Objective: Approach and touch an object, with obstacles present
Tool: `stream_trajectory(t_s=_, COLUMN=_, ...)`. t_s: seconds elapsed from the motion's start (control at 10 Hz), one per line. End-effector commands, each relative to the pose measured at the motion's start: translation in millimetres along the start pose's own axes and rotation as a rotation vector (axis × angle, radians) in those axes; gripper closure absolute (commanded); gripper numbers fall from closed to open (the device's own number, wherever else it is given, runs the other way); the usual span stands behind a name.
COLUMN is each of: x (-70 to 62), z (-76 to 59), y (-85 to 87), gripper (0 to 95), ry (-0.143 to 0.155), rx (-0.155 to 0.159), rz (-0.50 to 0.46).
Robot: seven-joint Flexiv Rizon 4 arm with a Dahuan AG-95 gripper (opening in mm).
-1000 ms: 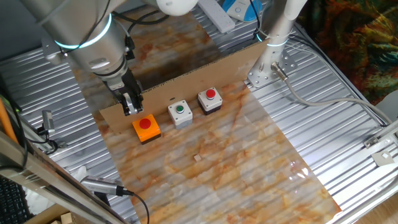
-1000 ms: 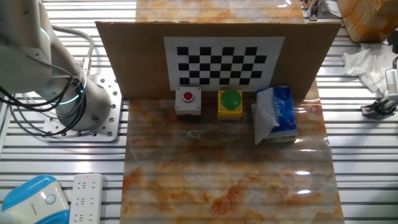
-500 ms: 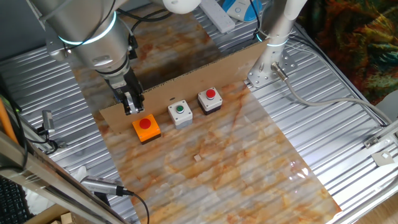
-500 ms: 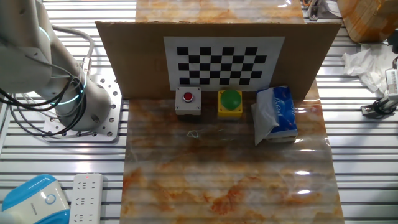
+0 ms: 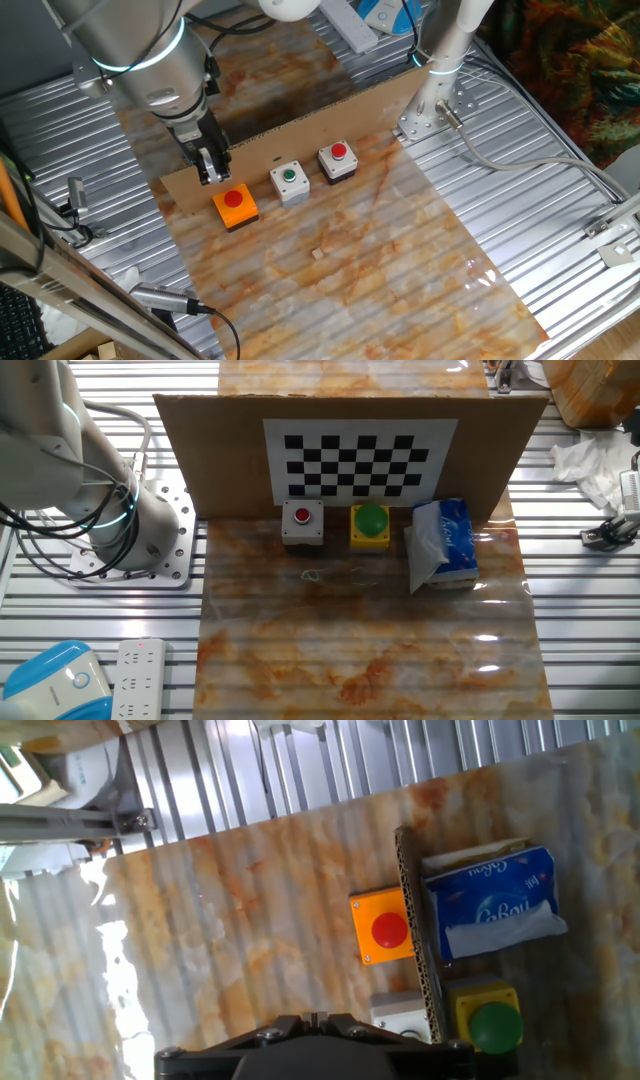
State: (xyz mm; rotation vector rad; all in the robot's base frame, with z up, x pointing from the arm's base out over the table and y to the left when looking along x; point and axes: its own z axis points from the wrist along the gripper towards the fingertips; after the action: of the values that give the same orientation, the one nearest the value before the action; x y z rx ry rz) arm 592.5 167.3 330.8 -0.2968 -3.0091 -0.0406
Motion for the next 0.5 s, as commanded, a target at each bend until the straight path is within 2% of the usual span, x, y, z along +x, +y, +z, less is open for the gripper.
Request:
stream_trajectory(t_s=0.1, x=0.1, z=1.2, y=-0.3, gripper=95.0, ry=-0.048, rx=-0.010, rz=-0.046)
stream_trajectory(t_s=0.5, x=0.1, z=1.2, y=-0.3, gripper=95.0, ry=-0.054, rx=-0.015, rz=-0.096)
